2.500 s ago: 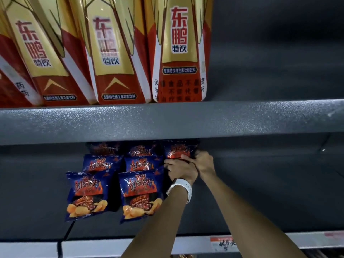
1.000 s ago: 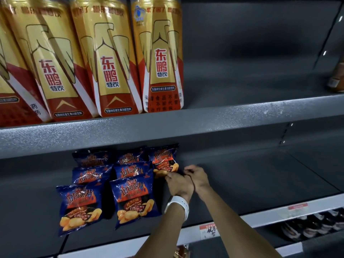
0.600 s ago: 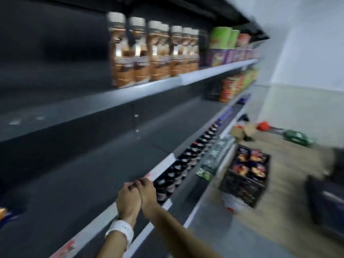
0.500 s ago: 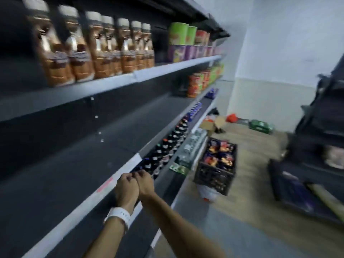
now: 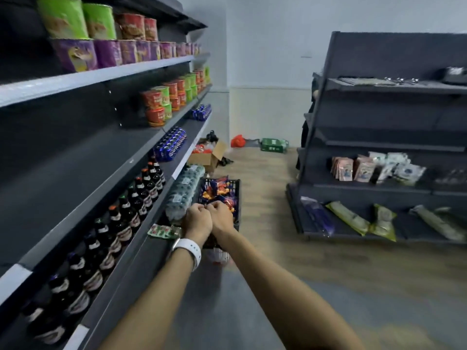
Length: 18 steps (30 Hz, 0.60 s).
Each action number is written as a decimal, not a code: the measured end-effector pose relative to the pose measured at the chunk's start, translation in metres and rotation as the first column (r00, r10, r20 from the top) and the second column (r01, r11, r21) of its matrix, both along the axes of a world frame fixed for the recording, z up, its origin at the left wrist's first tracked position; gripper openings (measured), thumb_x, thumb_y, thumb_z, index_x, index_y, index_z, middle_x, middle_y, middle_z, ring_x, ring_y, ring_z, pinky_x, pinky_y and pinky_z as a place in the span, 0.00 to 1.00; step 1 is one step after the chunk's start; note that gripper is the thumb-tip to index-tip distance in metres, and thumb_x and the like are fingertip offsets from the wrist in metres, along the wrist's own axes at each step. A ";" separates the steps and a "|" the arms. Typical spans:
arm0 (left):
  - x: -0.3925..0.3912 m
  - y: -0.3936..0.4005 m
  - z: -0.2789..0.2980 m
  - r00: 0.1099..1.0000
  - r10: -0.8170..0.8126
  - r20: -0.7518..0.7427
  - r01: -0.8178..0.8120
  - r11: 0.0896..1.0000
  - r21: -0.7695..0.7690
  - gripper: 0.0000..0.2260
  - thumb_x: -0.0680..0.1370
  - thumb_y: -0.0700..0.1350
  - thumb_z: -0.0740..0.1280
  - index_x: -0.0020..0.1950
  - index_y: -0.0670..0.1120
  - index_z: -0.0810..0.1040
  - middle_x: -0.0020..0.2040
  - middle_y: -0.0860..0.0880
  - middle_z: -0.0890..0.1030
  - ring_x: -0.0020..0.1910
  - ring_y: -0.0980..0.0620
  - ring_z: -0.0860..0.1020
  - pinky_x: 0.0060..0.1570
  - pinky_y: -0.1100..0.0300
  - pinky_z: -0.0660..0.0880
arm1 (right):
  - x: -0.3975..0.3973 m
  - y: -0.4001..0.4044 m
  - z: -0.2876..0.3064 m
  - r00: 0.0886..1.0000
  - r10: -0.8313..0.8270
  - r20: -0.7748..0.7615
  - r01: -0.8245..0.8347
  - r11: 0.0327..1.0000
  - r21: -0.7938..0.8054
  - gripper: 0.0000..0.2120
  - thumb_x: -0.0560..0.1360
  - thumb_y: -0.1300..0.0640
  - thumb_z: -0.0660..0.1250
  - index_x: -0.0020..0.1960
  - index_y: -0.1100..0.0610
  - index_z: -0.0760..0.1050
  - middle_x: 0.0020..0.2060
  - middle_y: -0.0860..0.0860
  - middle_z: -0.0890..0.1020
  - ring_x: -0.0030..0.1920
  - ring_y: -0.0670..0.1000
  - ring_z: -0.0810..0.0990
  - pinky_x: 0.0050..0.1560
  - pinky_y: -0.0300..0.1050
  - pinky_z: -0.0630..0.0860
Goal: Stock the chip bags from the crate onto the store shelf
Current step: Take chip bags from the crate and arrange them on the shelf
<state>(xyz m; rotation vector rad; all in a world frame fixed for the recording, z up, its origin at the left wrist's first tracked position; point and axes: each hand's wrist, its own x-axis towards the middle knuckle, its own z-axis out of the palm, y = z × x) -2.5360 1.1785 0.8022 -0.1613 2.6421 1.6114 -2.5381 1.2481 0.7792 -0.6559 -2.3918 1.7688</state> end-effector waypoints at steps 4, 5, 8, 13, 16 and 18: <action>-0.019 0.047 -0.004 0.998 -0.054 0.026 0.054 0.999 0.004 0.15 0.79 0.37 0.56 0.61 0.38 0.77 0.62 0.38 0.78 0.61 0.40 0.74 0.59 0.56 0.70 | -0.027 0.046 -0.016 0.998 -0.070 0.010 0.070 0.998 0.010 0.09 0.79 0.57 0.61 0.49 0.59 0.78 0.53 0.59 0.83 0.49 0.56 0.77 0.46 0.44 0.68; -0.027 0.055 -0.008 0.998 -0.062 0.030 0.062 0.998 0.000 0.15 0.79 0.37 0.56 0.61 0.38 0.77 0.62 0.38 0.78 0.62 0.40 0.74 0.60 0.55 0.70 | -0.035 0.054 -0.020 0.996 -0.089 0.006 0.089 0.996 0.009 0.08 0.79 0.57 0.61 0.48 0.58 0.77 0.52 0.59 0.83 0.49 0.56 0.77 0.46 0.45 0.70; -0.057 0.074 -0.020 0.995 -0.082 0.058 0.081 0.997 0.009 0.15 0.79 0.36 0.57 0.61 0.39 0.77 0.62 0.38 0.78 0.61 0.40 0.75 0.60 0.54 0.70 | -0.061 0.071 -0.033 0.990 -0.133 0.042 0.134 0.991 -0.013 0.10 0.79 0.55 0.61 0.51 0.59 0.78 0.51 0.57 0.83 0.51 0.56 0.79 0.49 0.47 0.72; -0.127 0.096 -0.035 0.993 -0.101 0.053 0.102 0.995 -0.016 0.14 0.79 0.38 0.58 0.60 0.41 0.78 0.62 0.39 0.79 0.61 0.40 0.75 0.60 0.54 0.70 | -0.128 0.090 -0.049 0.978 -0.198 0.070 0.203 0.976 -0.074 0.11 0.78 0.53 0.62 0.52 0.59 0.79 0.52 0.58 0.84 0.55 0.59 0.81 0.60 0.58 0.77; -0.176 0.104 -0.042 0.988 -0.136 0.079 0.138 0.990 -0.016 0.14 0.79 0.38 0.57 0.62 0.41 0.77 0.62 0.39 0.78 0.61 0.41 0.75 0.57 0.55 0.70 | -0.174 0.098 -0.056 0.972 -0.216 0.094 0.223 0.972 -0.075 0.08 0.78 0.53 0.62 0.49 0.56 0.78 0.51 0.57 0.84 0.54 0.58 0.81 0.59 0.58 0.78; -0.208 0.107 -0.045 0.984 -0.153 0.091 0.157 0.987 -0.031 0.14 0.79 0.38 0.57 0.61 0.41 0.76 0.61 0.40 0.78 0.60 0.41 0.75 0.52 0.58 0.69 | -0.207 0.104 -0.061 0.968 -0.227 0.105 0.235 0.969 -0.071 0.08 0.76 0.52 0.62 0.48 0.55 0.78 0.50 0.57 0.84 0.53 0.58 0.82 0.58 0.59 0.79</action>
